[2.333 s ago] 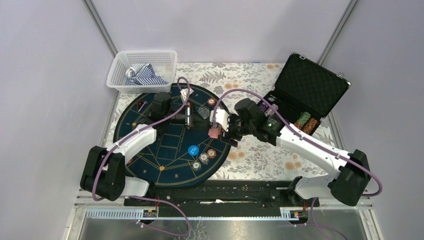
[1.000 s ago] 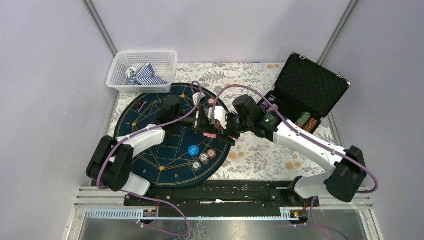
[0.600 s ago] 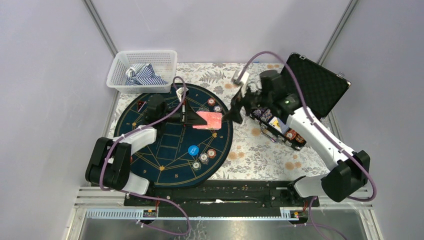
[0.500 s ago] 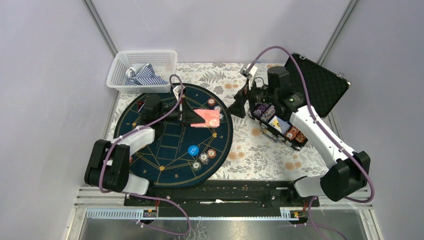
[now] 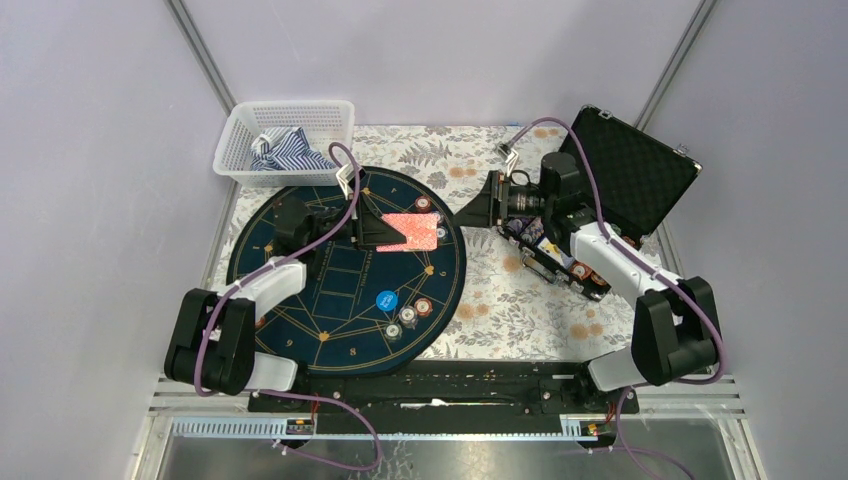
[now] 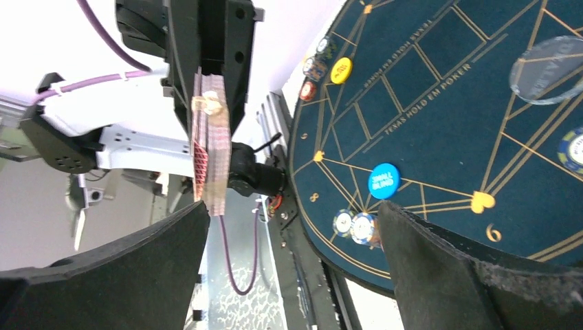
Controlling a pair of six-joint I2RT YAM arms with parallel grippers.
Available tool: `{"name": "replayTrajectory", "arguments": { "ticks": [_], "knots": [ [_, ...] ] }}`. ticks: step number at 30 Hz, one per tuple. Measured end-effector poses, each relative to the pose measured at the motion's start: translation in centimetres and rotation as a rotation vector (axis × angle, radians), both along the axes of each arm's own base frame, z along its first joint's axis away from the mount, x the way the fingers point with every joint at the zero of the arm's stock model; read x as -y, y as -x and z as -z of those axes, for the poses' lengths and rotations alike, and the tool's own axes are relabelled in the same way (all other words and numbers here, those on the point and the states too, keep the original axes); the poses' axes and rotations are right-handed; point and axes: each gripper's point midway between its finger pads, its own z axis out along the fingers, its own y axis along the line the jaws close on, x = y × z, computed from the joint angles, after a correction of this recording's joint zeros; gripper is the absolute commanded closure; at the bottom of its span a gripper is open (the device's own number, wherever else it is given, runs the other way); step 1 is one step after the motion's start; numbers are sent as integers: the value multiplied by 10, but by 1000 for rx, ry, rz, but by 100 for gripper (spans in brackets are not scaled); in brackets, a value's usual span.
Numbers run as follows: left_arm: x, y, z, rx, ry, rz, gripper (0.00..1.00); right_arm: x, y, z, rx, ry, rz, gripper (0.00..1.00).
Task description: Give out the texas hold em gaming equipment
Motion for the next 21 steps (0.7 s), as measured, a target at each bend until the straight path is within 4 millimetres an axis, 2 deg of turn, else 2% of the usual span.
{"name": "replayTrajectory", "arguments": {
  "ticks": [5, 13, 21],
  "knots": [
    [0, 1, -5, 4, 15, -1, 100, -6, 0, -10, -30, -58, -21, 0],
    [-1, -2, -4, -34, 45, -33, 100, -26, 15, -3, -84, -73, -90, 0],
    [-3, -7, -6, -54, 68, -65, 100, -30, 18, -1, -99, -74, -106, 0]
  ]
}}
